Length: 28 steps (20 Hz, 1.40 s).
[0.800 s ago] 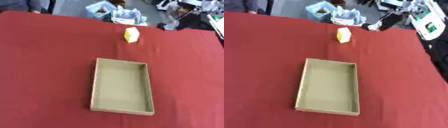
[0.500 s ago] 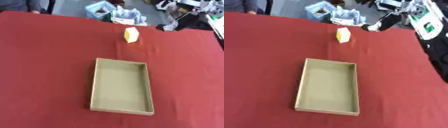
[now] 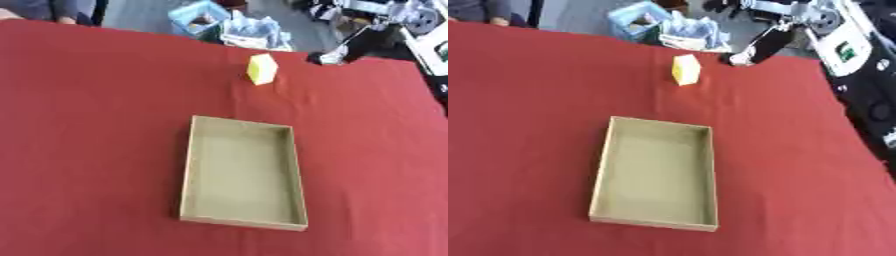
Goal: Pick up objects on the table and place them in the box.
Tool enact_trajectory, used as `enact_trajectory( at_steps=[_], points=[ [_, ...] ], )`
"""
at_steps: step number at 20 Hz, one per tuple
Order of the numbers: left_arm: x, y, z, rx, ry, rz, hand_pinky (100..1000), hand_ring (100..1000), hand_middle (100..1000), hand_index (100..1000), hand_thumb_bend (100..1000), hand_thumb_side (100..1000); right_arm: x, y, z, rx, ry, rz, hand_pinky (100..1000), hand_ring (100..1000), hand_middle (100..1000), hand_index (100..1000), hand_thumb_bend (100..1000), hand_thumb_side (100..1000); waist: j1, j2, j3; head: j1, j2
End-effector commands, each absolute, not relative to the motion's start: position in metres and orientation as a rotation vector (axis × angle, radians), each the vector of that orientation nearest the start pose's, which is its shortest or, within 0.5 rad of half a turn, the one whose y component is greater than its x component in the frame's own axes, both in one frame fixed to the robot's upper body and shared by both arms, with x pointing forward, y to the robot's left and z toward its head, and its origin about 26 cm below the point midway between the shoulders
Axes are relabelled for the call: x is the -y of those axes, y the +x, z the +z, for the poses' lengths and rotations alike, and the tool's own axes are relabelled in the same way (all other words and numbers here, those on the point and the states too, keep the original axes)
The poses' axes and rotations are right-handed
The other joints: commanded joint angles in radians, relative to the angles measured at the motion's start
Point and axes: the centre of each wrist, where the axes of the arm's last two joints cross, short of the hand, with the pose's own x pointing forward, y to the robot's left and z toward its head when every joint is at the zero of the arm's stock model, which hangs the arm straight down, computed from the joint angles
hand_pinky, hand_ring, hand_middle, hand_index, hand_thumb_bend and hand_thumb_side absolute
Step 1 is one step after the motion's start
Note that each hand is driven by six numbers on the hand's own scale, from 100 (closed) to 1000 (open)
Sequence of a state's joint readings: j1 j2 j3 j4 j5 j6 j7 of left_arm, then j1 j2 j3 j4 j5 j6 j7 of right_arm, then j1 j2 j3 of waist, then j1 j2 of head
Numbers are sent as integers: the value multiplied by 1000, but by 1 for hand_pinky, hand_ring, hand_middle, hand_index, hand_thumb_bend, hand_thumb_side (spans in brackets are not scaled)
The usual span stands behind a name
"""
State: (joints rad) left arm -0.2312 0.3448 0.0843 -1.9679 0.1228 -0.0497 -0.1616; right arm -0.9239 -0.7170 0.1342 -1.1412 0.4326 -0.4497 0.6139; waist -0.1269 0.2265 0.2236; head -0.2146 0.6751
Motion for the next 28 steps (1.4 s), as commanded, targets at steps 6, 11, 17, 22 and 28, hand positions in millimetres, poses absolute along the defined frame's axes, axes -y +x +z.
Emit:
enact_trajectory(
  at_steps=[6,11,17,22,28],
  points=[
    [-292,295,197,2254,43,-486,704,635,600,732,100,775,370,448,291,1643,-733,1574,810,928,907,989,365,273,-2,0,32,-47,-21],
    [-289,296,199,2267,26,-496,705,635,599,733,100,776,376,454,282,1604,-762,1538,811,930,910,990,366,270,-5,13,60,-79,-26],
    [-286,297,202,2282,8,-504,705,635,599,733,100,775,386,459,269,1561,-785,1486,810,931,907,989,366,269,0,27,89,-116,-30],
    [-285,298,203,2290,1,-509,706,634,598,733,100,775,393,461,263,1539,-803,1454,812,933,908,988,365,267,1,34,108,-132,-33],
    [-284,298,204,2297,-6,-515,706,634,597,733,100,777,402,460,262,1540,-828,1408,812,936,909,988,359,257,3,43,130,-145,-38]
  ],
)
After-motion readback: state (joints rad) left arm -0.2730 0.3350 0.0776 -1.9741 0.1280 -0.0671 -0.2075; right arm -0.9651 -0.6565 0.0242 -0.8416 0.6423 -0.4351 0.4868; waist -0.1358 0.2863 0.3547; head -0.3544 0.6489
